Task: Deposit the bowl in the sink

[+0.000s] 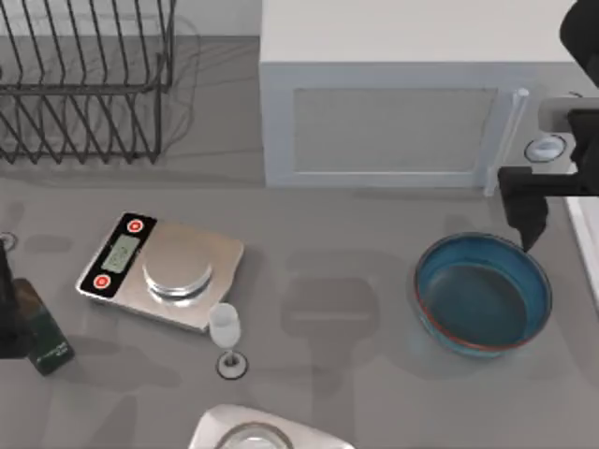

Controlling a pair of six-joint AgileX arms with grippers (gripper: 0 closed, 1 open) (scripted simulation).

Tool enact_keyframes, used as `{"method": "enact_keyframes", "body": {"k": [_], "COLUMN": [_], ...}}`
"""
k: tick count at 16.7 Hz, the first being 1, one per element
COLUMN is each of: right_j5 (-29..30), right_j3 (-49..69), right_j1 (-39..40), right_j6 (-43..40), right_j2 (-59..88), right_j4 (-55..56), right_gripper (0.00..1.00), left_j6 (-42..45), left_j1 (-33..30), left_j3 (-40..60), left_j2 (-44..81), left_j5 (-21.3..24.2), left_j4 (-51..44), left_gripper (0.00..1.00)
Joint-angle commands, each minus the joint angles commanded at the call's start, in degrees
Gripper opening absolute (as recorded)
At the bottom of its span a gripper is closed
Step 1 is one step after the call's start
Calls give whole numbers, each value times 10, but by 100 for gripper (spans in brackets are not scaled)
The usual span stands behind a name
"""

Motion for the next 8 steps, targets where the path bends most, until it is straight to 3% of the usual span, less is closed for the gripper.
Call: {"method": "enact_keyframes", "body": {"k": [8], "right_j5": [0], "right_j3": [-36], "right_j1": [-1], "right_j6": [-1], "right_j2": [8], "right_j4": [42], "right_gripper": [100], "left_j6": [0], "left_j1": [0], "left_j3": [0], "left_j2": [0], "left_j5": [0], "left_j4": [0], "left_gripper": [100]}}
